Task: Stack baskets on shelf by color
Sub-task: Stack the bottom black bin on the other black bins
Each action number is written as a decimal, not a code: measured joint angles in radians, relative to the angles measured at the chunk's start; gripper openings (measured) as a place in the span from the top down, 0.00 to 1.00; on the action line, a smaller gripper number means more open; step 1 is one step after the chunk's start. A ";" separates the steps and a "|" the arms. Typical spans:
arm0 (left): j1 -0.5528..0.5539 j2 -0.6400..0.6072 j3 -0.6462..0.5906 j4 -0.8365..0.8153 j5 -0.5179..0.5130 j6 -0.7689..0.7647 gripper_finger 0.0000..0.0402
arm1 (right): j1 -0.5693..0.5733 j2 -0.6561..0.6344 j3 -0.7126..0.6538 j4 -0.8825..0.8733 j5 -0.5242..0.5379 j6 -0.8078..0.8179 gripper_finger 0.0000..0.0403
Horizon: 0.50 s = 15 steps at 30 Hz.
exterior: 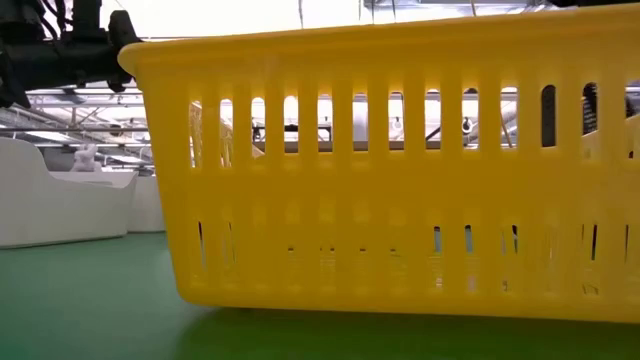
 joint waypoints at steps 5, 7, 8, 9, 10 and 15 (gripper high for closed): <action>0.000 0.000 0.000 0.000 0.000 0.000 0.99 | -0.032 0.000 0.000 0.000 -0.139 0.009 1.00; 0.000 0.000 0.000 0.006 0.000 -0.001 0.99 | -0.053 -0.002 0.000 0.000 -0.173 0.009 1.00; 0.000 0.000 0.000 0.013 0.000 -0.003 0.99 | -0.066 -0.003 0.000 0.000 -0.186 0.009 1.00; 0.000 0.000 0.000 0.020 0.000 -0.004 0.99 | -0.082 -0.003 0.000 0.000 -0.195 0.008 1.00; 0.000 0.000 0.000 0.024 0.000 -0.005 0.99 | -0.100 -0.003 0.000 0.000 -0.204 0.001 1.00; 0.000 0.000 0.000 0.039 0.000 -0.012 0.99 | -0.208 0.012 0.000 0.000 -0.204 -0.063 1.00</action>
